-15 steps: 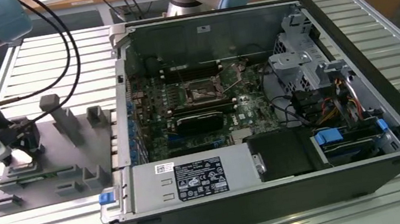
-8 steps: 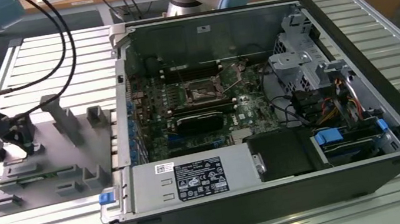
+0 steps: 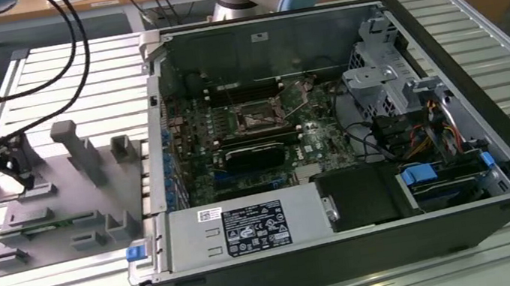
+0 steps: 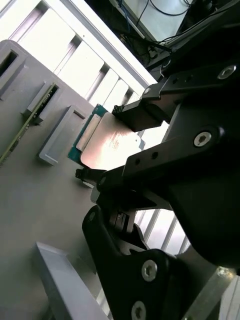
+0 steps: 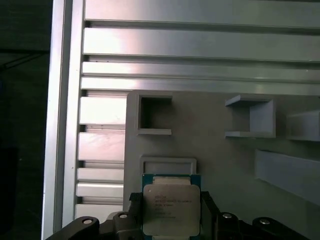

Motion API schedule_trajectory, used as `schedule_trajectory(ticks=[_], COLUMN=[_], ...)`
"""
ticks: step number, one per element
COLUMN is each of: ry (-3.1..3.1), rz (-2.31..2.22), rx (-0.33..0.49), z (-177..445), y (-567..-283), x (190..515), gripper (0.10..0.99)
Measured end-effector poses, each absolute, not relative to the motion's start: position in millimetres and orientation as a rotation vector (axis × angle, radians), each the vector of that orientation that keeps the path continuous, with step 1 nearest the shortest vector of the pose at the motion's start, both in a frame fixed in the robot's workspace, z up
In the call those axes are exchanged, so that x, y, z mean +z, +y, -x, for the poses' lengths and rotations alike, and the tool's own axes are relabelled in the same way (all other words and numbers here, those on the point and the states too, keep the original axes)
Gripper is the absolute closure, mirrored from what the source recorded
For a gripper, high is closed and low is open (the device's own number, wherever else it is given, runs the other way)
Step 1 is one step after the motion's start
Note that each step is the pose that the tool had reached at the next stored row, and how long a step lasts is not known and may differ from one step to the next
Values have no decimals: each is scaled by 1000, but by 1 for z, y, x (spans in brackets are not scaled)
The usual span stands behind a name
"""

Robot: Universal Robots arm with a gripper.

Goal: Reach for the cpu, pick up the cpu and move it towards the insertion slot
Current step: 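Pick up the cpu and move it towards the insertion slot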

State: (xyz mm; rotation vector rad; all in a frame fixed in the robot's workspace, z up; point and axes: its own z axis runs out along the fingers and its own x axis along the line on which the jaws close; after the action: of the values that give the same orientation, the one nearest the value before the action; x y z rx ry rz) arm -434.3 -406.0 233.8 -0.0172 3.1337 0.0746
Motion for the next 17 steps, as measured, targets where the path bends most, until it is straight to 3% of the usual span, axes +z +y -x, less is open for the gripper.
schedule_trajectory(ticks=[17], ry=[3134], rz=[17], rx=[75], z=[434], y=[-406], x=[279], gripper=[541])
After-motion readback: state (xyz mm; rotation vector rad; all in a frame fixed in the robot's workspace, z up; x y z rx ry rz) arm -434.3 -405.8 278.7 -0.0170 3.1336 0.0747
